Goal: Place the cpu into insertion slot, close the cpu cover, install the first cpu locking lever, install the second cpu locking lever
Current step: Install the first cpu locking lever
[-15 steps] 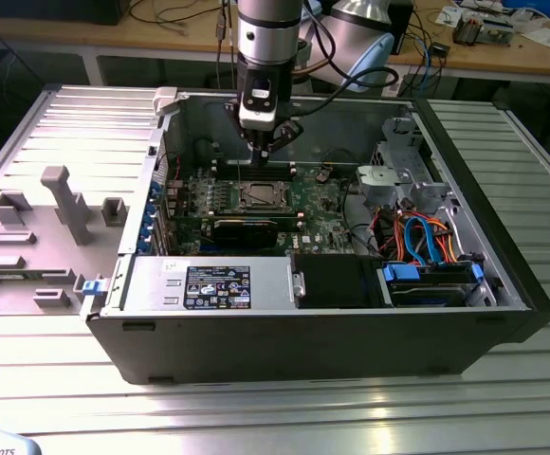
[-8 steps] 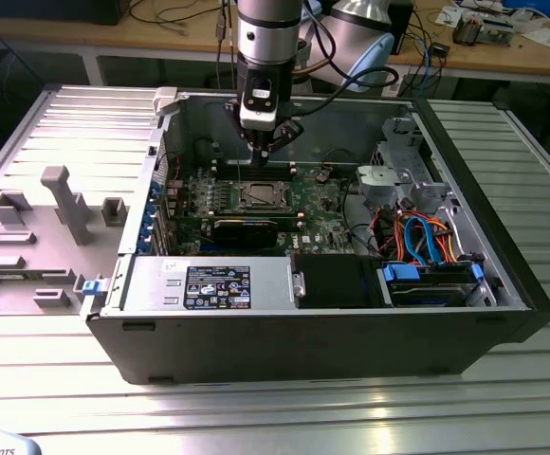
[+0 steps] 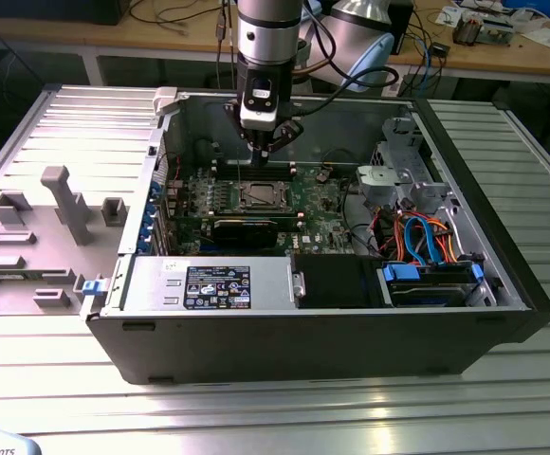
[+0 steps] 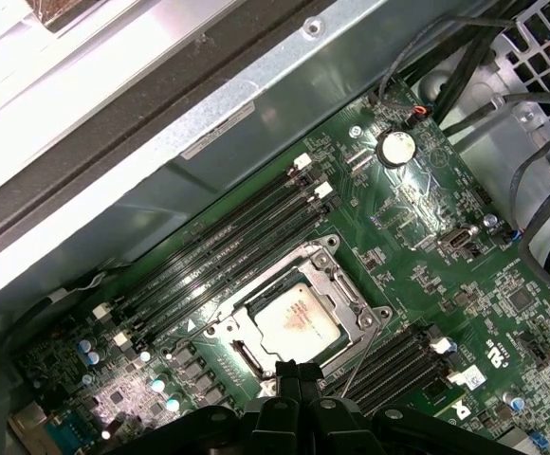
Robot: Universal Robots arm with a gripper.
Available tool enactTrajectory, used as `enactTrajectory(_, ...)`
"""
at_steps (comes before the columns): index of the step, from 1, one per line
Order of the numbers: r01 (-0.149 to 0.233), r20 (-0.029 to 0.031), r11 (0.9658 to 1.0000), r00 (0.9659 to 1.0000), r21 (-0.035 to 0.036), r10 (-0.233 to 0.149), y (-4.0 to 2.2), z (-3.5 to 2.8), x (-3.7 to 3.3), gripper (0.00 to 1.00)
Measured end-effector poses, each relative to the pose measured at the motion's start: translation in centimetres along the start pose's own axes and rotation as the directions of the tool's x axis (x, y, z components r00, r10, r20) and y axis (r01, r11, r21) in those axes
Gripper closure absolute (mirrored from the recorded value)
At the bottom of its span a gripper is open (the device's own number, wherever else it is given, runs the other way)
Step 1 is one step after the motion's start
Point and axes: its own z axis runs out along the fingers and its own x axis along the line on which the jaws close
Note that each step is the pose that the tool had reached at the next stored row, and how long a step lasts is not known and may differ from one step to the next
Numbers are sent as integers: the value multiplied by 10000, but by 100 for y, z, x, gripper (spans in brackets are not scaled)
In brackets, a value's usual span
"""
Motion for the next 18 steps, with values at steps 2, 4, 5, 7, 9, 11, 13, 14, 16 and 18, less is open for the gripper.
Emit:
enactTrajectory(2,5,0,10000,10000,1,-5,0,0,0,89)
enactTrajectory(4,11,0,10000,10000,0,-11,0,0,0,89)
enactTrajectory(5,14,0,10000,10000,0,-14,0,0,0,89)
enactTrajectory(7,22,0,10000,10000,0,-22,0,0,0,89)
enactTrajectory(9,50,1,10000,10000,0,-50,0,0,0,89)
enactTrajectory(11,146,1,9999,9999,1,-146,0,0,0,89)
enactTrajectory(13,297,4,9996,9996,1,-297,0,0,0,89)
enactTrajectory(14,380,6,9993,9993,2,-380,-1,0,1,89)
enactTrajectory(16,634,9,9980,9980,2,-634,-1,0,1,89)
enactTrajectory(18,891,13,9960,9960,2,-891,-1,0,1,89)
